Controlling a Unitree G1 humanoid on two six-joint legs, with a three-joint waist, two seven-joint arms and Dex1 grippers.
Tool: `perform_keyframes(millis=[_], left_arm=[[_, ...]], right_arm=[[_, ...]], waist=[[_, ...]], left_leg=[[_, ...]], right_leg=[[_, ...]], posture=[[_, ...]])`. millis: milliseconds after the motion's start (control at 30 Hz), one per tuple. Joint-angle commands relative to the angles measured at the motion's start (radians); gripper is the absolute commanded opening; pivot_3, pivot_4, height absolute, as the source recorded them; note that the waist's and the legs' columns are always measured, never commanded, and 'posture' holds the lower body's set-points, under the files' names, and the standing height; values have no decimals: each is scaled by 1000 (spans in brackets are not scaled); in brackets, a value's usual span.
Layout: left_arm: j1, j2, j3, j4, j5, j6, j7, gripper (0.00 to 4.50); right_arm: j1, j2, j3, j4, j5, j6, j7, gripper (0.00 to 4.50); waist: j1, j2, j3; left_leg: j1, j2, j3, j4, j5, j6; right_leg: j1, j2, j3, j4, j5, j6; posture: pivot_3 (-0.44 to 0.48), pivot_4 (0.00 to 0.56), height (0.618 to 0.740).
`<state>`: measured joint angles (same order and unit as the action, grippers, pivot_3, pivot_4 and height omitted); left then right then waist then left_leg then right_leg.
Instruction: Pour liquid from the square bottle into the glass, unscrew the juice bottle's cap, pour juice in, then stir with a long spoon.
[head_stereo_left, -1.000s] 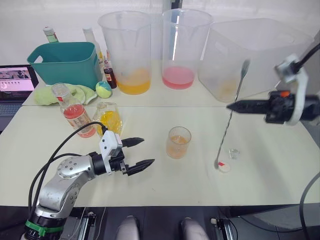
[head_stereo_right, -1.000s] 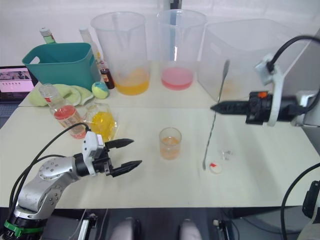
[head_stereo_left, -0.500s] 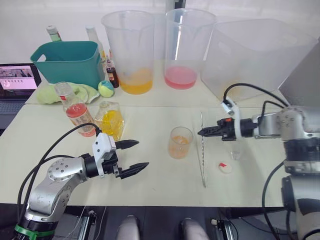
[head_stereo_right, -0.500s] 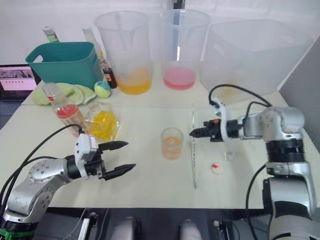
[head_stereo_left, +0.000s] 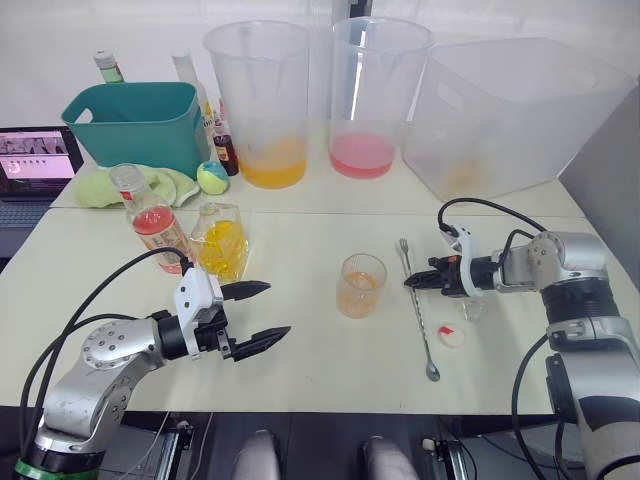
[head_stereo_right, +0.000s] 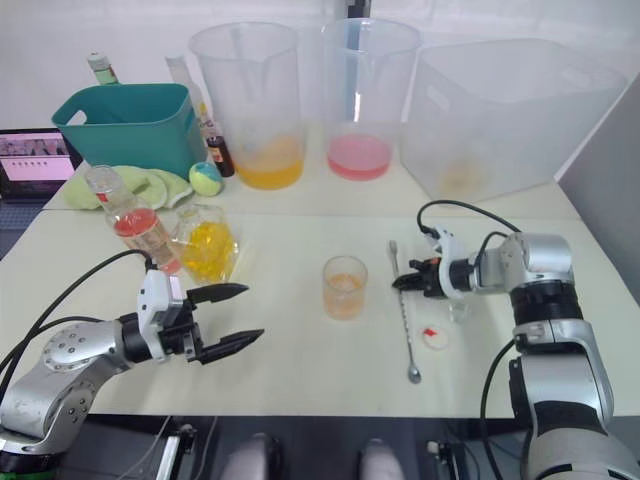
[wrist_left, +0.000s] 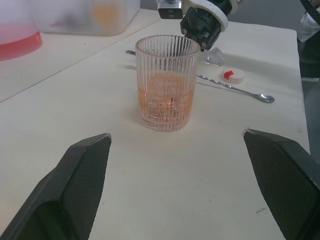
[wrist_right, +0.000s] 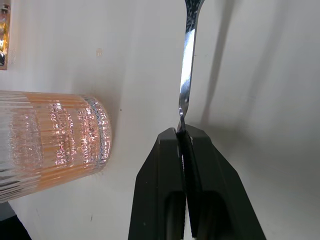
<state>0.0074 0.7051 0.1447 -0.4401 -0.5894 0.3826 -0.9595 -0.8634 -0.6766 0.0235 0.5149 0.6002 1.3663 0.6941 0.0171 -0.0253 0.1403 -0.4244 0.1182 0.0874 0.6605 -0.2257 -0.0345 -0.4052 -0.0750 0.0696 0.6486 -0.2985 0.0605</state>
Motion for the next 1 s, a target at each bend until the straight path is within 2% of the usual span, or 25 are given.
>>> perform_keyframes(millis=[33, 100, 200, 233, 333, 433, 500, 667, 833, 1000], left_arm=[[18, 30, 55, 5, -21, -13, -36, 4500], [34, 45, 81, 24, -24, -22, -60, 4500], [50, 69, 125, 66, -36, -34, -104, 4500], [53, 73, 137, 78, -40, -37, -117, 4500], [59, 84, 177, 136, -43, -60, -163, 4500], [67, 80, 194, 160, -36, -83, -173, 4500], [72, 80, 221, 202, -24, -133, -197, 4500], [99, 64, 226, 267, 30, -215, -198, 4500], [128, 38, 225, 278, 50, -252, -176, 4500], [154, 7, 230, 302, 78, -306, -149, 4500]], right_arm=[[31, -44, -73, -85, 0, 7, -7, 1330], [84, -81, -111, -192, 25, 20, 4, 2032], [152, -109, -248, -378, 106, 93, 3, 3132], [177, -118, -282, -434, 125, 96, 7, 3366], [326, -188, -368, -645, 163, 18, 69, 4477], [461, -227, -456, -763, 193, -87, 151, 4477], [663, -228, -577, -858, 155, -294, 281, 4477], [926, -184, -707, -857, 93, -606, 428, 4477], [1013, -114, -702, -764, 14, -852, 459, 4477], [1047, -99, -682, -646, -38, -993, 480, 4477]], waist=[[2, 0, 0], [0, 0, 0], [-3, 0, 0], [-4, 0, 0], [-5, 0, 0], [-2, 0, 0], [3, 0, 0], [-3, 0, 0], [-15, -2, 0], [-14, -1, 0]], left_leg=[[0, 0, 0, 0, 0, 0], [0, 0, 0, 0, 0, 0], [0, 0, 0, 0, 0, 0], [0, 0, 0, -1, 0, 0], [0, 0, 0, -1, 0, 0], [0, 0, 0, -1, 0, 0], [1, 0, 0, -1, 0, 0], [3, 0, 0, 0, 0, -1], [10, 0, 0, 0, 1, -1], [15, 0, 0, 0, 1, -1]], right_leg=[[0, 0, 0, 0, 0, 0], [0, 0, 0, 0, 0, 0], [-1, 0, 0, 0, 0, 0], [-1, 0, 0, 0, 0, 0], [0, 0, 0, 0, 0, 0], [1, 0, 0, -1, 0, 0], [1, 0, 0, -1, 0, 0], [4, 0, -1, -2, 0, 0], [12, 0, -1, -3, -1, 0], [16, 0, -1, -3, -2, 0]], posture=[[0, 150, 724], [0, 150, 724], [0, 150, 724], [0, 150, 724], [0, 150, 724], [0, 150, 724], [0, 150, 724], [0, 150, 724], [0, 150, 724], [0, 150, 724]])
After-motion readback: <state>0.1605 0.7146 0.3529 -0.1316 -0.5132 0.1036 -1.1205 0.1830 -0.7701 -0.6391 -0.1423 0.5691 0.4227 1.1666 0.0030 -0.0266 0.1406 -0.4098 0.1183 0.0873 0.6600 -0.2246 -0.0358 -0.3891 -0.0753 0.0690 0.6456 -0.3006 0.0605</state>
